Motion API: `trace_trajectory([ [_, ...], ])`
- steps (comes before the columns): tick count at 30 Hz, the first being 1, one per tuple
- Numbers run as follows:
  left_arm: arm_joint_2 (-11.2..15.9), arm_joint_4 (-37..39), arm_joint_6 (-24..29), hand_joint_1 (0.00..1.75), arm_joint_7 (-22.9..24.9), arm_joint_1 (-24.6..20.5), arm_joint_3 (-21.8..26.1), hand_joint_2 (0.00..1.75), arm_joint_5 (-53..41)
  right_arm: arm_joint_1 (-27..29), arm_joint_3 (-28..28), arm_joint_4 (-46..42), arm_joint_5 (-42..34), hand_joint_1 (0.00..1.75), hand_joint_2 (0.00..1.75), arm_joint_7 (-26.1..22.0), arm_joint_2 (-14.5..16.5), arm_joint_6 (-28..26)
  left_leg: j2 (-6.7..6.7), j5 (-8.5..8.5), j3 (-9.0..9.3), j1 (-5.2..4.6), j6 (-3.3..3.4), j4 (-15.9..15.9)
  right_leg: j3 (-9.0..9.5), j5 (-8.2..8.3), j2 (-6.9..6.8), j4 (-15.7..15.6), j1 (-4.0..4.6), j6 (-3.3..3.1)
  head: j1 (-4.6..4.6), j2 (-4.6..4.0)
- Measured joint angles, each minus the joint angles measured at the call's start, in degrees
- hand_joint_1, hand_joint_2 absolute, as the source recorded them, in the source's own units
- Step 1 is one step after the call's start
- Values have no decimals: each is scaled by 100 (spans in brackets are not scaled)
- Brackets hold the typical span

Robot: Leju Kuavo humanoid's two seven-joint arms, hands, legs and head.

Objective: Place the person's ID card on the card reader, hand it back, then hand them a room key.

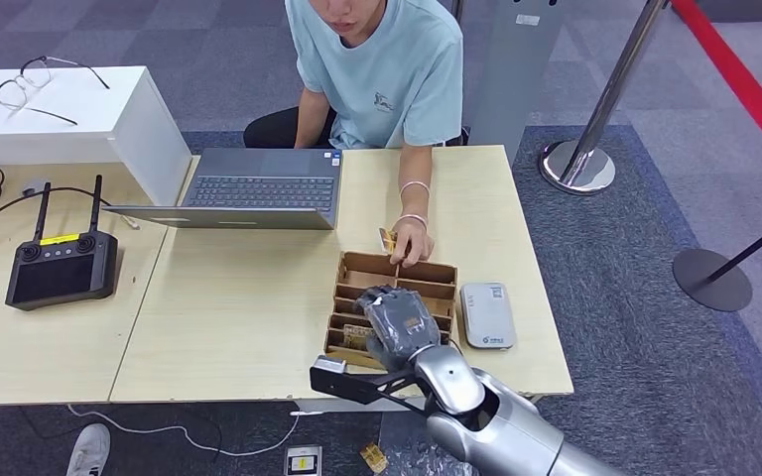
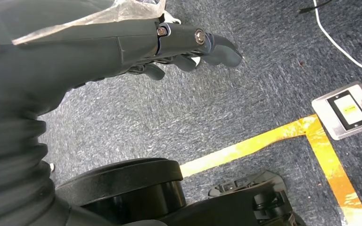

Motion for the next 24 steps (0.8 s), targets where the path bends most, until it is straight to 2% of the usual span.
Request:
trace_trajectory([
  [13, -44, 0, 22, 0, 42, 0, 0, 175, 9, -14, -64, 0, -27, 80, 175, 2, -9, -1, 0, 0, -2, 0, 0, 0, -2, 0, 0, 0, 0, 0, 0, 1],
  [20, -44, 0, -7, 0, 42, 0, 0, 175, 13, -7, -55, 0, -17, 75, 175, 2, -5, 2, 0, 0, -2, 0, 0, 0, -2, 0, 0, 0, 0, 0, 0, 0],
  [24, -44, 0, -7, 0, 42, -1, 0, 175, 18, 2, -48, 0, -9, 80, 175, 2, 1, 4, 0, 0, -2, 0, 0, 0, -2, 0, 0, 0, 0, 0, 0, 1],
])
